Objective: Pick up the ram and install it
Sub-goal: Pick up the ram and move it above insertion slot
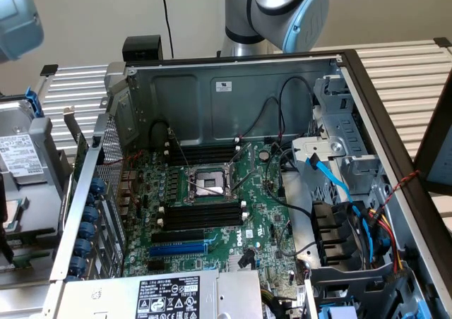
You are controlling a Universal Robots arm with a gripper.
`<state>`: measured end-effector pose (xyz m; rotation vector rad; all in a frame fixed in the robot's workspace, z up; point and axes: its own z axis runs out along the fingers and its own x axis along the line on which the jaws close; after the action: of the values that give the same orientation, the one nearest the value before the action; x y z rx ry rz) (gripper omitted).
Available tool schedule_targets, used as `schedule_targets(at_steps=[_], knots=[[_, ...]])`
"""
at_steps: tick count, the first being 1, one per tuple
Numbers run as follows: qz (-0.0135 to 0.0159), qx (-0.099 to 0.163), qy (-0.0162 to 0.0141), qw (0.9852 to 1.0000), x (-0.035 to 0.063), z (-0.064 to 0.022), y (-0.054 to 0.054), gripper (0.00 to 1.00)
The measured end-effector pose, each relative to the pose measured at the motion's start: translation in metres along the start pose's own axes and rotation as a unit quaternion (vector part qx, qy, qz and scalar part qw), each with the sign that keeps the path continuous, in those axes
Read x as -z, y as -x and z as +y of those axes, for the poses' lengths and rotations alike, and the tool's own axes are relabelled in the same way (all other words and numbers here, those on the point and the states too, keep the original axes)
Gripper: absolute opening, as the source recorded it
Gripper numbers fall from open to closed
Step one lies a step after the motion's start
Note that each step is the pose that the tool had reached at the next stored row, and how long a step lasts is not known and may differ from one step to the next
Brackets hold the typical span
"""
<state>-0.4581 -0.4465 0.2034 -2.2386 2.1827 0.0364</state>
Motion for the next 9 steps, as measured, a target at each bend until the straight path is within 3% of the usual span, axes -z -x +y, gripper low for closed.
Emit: schedule_targets(at_steps=[9], knots=[[0.0000,0.000,0.0000,1.0000,0.0000,0.0000,0.0000,0.12]])
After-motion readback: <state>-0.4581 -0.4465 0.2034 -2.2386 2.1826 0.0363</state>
